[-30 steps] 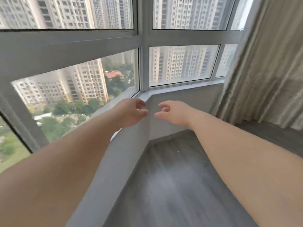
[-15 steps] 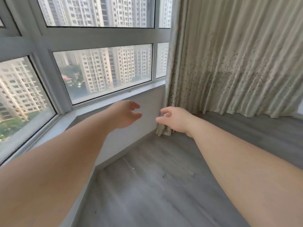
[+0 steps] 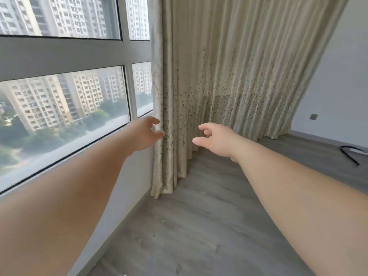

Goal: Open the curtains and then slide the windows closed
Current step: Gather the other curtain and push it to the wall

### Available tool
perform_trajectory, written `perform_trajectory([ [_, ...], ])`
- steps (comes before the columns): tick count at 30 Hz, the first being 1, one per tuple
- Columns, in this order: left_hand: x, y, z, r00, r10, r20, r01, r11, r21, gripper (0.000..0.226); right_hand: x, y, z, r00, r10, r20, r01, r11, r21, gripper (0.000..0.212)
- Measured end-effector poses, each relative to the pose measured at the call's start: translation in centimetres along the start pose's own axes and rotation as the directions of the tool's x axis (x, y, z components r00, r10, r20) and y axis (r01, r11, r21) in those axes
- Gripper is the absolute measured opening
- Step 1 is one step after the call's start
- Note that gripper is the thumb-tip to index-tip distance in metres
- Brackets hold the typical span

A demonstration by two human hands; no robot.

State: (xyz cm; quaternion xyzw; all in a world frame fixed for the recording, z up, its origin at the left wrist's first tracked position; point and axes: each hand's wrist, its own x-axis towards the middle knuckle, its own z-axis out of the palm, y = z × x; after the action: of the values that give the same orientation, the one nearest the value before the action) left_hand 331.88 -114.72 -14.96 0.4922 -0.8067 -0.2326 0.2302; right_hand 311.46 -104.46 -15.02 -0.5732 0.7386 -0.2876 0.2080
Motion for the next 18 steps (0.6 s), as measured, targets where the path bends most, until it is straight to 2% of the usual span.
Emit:
perform_trajectory([
  [3, 7.2, 0.2, 0.3, 0.998, 0.045, -0.032, -0.046, 0.999, -0.016, 0.054, 5.2, 0.3, -0.8, 0.998, 0.007, -0.056, -0.008, 1.0, -0.018, 0.065],
  [6, 12.6, 0.4, 2.4, 0.997, 0.073, -0.003, -0.073, 0.997, 0.028, 0.066, 10.0, 1.9, -0.7, 0.998, 0.043, -0.04, -0.047, 0.996, -0.082, 0.072],
  [9, 17.9, 0.3, 4.3, 0.998, 0.07, 0.0, -0.07, 0.997, 0.012, 0.081, 15.5, 3.7, -1.1, 0.996, 0.065, -0.056, -0.068, 0.996, -0.051, 0.081],
  [13, 26.4, 0.0, 5.0, 0.991, -0.05, -0.128, 0.047, 0.999, -0.024, 0.096, 24.0, 6.0, -2.6, 0.996, 0.029, -0.082, -0.027, 1.0, 0.015, 0.096],
  [18, 37.2, -0.8, 5.9, 0.949, -0.188, -0.252, 0.174, 0.982, -0.077, 0.11, 36.1, 9.1, -5.1, 0.996, 0.012, -0.092, -0.003, 0.995, 0.098, 0.107],
])
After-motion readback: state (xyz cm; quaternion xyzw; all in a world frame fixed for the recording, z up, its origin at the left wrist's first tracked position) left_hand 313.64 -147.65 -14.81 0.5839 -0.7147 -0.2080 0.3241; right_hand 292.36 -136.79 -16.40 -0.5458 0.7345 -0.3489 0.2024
